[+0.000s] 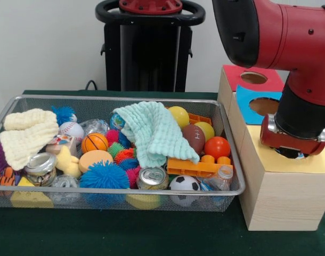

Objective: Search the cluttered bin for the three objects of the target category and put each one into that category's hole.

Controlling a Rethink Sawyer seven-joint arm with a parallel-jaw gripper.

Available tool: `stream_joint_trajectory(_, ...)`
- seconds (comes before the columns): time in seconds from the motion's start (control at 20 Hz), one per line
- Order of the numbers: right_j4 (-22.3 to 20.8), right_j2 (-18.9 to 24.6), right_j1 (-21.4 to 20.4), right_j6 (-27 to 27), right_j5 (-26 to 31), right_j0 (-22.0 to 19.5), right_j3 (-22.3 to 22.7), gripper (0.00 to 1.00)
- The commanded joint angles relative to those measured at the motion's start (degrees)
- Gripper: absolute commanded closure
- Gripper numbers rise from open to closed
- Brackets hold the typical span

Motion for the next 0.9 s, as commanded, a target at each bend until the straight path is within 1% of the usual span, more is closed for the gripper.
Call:
stream_joint_trajectory(0.05,0.3,7.7,3.9,4.8,-1.2,-2.7,6.3,1.00)
stream_joint_trajectory(0.5,0.9,8.9,3.4,4.3,-0.5,-3.3,6.4,1.00)
stream_joint_trajectory(0.9,0.5,9.0,2.7,4.7,0.3,-3.4,6.1,1.00)
